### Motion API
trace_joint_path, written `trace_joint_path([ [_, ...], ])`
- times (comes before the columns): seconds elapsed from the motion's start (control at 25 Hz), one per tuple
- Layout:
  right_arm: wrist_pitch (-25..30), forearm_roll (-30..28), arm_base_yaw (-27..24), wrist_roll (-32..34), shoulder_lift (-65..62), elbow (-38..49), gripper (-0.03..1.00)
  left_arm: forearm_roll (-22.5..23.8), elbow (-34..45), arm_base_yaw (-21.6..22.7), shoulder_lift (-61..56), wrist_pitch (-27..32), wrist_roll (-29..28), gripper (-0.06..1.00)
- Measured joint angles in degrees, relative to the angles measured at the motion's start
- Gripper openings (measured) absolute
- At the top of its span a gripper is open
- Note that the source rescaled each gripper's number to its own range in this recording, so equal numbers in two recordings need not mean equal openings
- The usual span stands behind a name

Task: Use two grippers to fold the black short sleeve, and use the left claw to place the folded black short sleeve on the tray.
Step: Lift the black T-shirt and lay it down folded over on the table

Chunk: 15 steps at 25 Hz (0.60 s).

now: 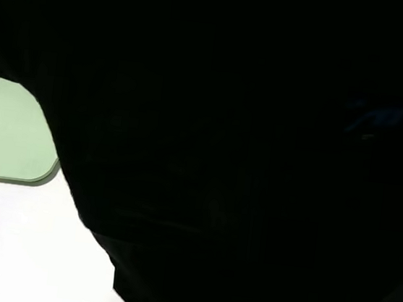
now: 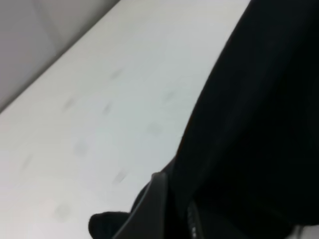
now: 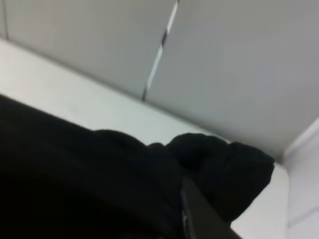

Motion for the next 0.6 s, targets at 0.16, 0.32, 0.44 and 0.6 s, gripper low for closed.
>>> trace_joint_path([
  [0.16,-0.8,-6.8,0.0,0.1,10.3,6.3,0.0,10.7,5.3,-0.1,5.9,-2.7,-3.0,0.0],
  [0.32,-8.3,-12.8,0.0,4.1,20.8,10.9,0.0,20.8,11.2,-0.3,13.2,-9.5,-6.2,0.0],
  [0.44,-14.2,-17.9,0.0,8.1,28.7,11.7,0.0,28.2,14.0,-0.3,18.8,-15.5,-8.8,0.0],
  [0.6,-19.7,-21.9,-2.9,10.5,39.0,11.7,0.0,37.4,14.7,-0.3,25.9,-19.8,-12.4,0.0],
])
